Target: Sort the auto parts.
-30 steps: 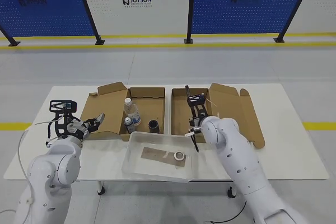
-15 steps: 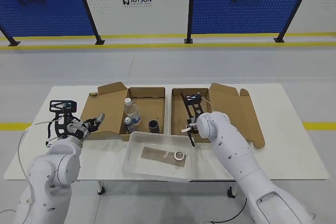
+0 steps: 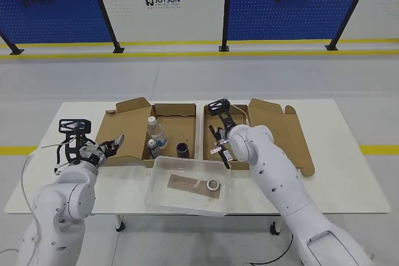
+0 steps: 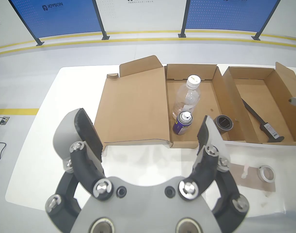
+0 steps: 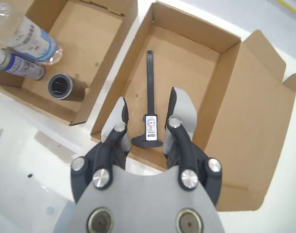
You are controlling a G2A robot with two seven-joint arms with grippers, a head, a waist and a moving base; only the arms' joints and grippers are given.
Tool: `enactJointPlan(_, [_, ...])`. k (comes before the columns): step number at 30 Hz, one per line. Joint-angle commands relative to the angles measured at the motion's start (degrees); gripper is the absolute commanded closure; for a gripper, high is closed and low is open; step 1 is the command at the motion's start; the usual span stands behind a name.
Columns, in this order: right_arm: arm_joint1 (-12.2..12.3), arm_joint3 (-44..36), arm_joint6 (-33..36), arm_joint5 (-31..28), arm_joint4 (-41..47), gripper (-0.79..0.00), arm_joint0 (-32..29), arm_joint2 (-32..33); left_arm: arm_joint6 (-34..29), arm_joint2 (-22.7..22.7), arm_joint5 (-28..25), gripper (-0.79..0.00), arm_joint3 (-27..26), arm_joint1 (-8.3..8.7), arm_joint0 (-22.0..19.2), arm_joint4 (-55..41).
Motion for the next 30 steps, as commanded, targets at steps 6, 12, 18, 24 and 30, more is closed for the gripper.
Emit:
enactJointPlan(6, [1.2, -20.5, 10.3, -4.4, -2.8, -0.422, -9.0, -1.1, 0.0, 0.0, 0.0, -0.785, 0.0, 0.0, 0.0, 0.0])
enactJointPlan(12, [1.8, -28.6, 15.9, -7.5, -2.0, -0.388, -14.8, -2.6, 0.0, 0.0, 0.0, -0.785, 0.0, 0.0, 0.0, 0.0])
enactJointPlan(18, [2.3, -27.5, 16.5, -7.9, -2.0, -0.379, -19.0, -2.9, 0.0, 0.0, 0.0, -0.785, 0.0, 0.0, 0.0, 0.0])
enactJointPlan(24, [2.2, -22.3, 15.1, -8.0, -2.4, -0.385, -19.6, -3.8, 0.0, 0.0, 0.0, -0.785, 0.0, 0.0, 0.0, 0.0])
enactJointPlan(30, [1.6, -14.3, 12.2, -8.1, -1.7, -0.366, -18.3, -5.7, 0.0, 0.0, 0.0, -0.785, 0.0, 0.0, 0.0, 0.0])
